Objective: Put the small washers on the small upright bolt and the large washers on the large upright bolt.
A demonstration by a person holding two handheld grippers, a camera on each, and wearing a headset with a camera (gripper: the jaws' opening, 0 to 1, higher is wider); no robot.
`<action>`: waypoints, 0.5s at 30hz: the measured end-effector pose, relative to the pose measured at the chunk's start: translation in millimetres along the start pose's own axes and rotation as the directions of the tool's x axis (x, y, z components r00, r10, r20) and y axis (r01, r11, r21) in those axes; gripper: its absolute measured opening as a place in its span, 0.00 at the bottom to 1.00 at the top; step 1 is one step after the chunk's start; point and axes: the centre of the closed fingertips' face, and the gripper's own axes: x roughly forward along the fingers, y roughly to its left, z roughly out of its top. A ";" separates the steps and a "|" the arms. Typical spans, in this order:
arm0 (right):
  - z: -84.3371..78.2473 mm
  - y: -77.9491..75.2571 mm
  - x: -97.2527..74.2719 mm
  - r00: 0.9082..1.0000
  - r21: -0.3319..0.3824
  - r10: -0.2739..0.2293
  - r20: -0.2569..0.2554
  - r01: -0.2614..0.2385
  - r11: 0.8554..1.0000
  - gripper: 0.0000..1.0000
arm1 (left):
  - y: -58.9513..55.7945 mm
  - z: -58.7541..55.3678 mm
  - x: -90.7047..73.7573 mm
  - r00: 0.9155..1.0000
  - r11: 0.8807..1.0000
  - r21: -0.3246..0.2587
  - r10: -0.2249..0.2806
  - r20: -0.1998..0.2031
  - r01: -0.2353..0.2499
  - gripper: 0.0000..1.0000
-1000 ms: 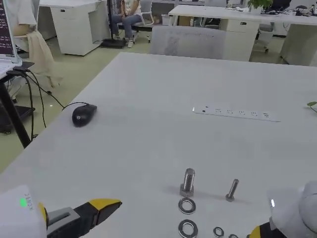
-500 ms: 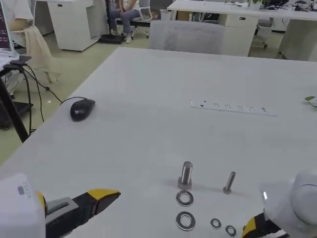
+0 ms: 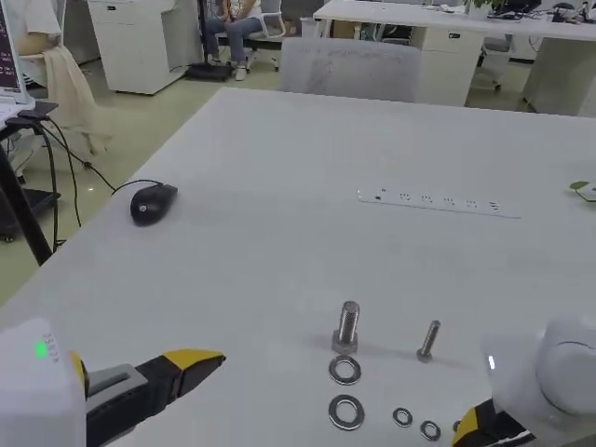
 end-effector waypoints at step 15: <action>7.8 -0.9 -5.4 1.000 0.007 -0.013 0.014 0.013 1.000 0.12 | -0.9 0.4 0.2 1.000 1.000 0.007 -0.007 -0.007 0.007 0.61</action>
